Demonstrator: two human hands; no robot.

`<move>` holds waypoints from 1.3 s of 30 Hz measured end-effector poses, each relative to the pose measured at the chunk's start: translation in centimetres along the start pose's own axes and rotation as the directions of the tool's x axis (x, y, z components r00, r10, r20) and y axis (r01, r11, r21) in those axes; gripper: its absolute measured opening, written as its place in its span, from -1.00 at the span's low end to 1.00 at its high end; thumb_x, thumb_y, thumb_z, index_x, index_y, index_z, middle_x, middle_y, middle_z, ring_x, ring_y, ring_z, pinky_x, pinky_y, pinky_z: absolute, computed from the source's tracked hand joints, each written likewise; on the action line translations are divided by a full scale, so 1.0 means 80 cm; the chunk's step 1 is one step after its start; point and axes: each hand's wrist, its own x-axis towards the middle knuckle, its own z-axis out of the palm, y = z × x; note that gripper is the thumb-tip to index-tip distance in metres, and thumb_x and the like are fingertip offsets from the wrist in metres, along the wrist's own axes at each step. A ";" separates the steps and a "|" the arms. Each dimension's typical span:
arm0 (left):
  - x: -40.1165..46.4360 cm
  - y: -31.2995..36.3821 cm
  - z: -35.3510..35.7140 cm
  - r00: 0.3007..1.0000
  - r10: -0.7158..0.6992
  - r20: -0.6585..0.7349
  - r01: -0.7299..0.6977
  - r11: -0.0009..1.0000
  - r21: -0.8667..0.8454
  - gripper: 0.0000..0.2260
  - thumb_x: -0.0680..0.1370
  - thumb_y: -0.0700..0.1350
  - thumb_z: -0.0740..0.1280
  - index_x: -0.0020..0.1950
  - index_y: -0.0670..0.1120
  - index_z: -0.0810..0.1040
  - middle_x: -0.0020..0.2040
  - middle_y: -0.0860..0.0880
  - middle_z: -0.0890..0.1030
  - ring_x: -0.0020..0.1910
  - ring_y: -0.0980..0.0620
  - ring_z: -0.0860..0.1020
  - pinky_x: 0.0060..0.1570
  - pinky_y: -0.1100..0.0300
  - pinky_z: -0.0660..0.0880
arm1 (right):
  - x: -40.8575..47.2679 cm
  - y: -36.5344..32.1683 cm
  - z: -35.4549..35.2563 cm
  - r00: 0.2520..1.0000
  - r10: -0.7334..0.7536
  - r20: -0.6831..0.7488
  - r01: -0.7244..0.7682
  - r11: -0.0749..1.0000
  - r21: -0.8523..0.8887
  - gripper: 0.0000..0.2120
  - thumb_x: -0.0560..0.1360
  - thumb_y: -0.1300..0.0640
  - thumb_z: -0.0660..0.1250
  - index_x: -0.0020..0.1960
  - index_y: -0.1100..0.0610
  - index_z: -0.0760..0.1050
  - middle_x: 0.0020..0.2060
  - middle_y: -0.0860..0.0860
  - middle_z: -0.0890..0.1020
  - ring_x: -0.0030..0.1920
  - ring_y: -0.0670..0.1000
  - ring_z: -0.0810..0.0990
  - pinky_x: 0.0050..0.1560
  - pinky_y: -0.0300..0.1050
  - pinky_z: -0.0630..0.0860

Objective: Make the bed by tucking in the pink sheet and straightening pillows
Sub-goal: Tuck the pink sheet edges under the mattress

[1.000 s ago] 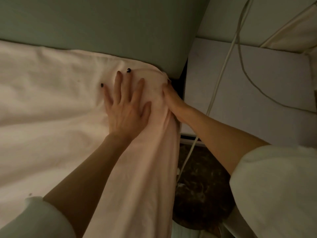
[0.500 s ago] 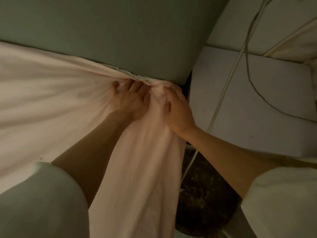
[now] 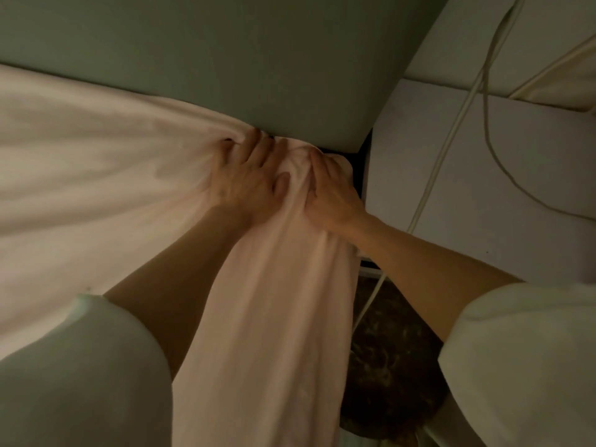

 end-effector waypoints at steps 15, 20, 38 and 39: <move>0.002 0.004 0.008 0.995 -0.031 -0.091 0.025 0.998 -0.060 -0.45 0.54 0.17 -0.09 0.46 -0.01 0.24 0.46 -0.04 0.31 0.47 -0.07 0.17 0.36 -0.16 0.09 | -0.055 -0.006 0.039 0.946 0.108 -0.306 -0.026 0.965 0.261 -0.50 0.60 0.13 -0.05 0.53 0.10 0.01 0.54 0.13 0.00 0.54 0.10 -0.05 0.54 0.00 -0.06; -0.093 0.034 0.034 0.992 0.004 -0.123 -0.013 0.997 -0.076 -0.48 0.58 0.13 -0.04 0.53 0.03 0.07 0.55 -0.08 0.08 0.53 -0.14 -0.02 0.40 -0.29 -0.19 | -0.142 -0.004 0.099 0.942 0.301 -0.151 -0.188 0.842 0.506 -0.50 0.65 0.06 -0.09 0.54 0.00 -0.16 0.55 0.00 -0.12 0.53 -0.04 -0.16 0.53 -0.04 -0.18; -0.211 0.098 0.084 0.994 -0.100 -0.037 0.098 0.994 -0.051 -0.47 0.59 0.12 -0.05 0.54 0.09 -0.09 0.57 -0.08 -0.06 0.53 -0.18 -0.14 0.38 -0.33 -0.22 | -0.218 0.054 0.142 0.861 0.214 0.462 -0.508 0.428 0.748 -0.43 0.57 -0.28 -0.07 0.52 -0.13 -0.01 0.52 -0.03 0.16 0.49 0.00 0.17 0.50 0.09 0.13; -0.240 0.112 0.094 0.992 -0.124 -0.030 0.123 0.991 -0.043 -0.47 0.59 0.12 -0.05 0.53 0.08 -0.11 0.56 -0.09 -0.05 0.53 -0.17 -0.13 0.39 -0.31 -0.21 | -0.242 0.054 0.148 0.827 0.177 0.533 -0.554 0.418 0.720 -0.44 0.56 -0.29 -0.06 0.52 -0.14 0.03 0.50 -0.02 0.19 0.47 0.02 0.20 0.47 0.10 0.17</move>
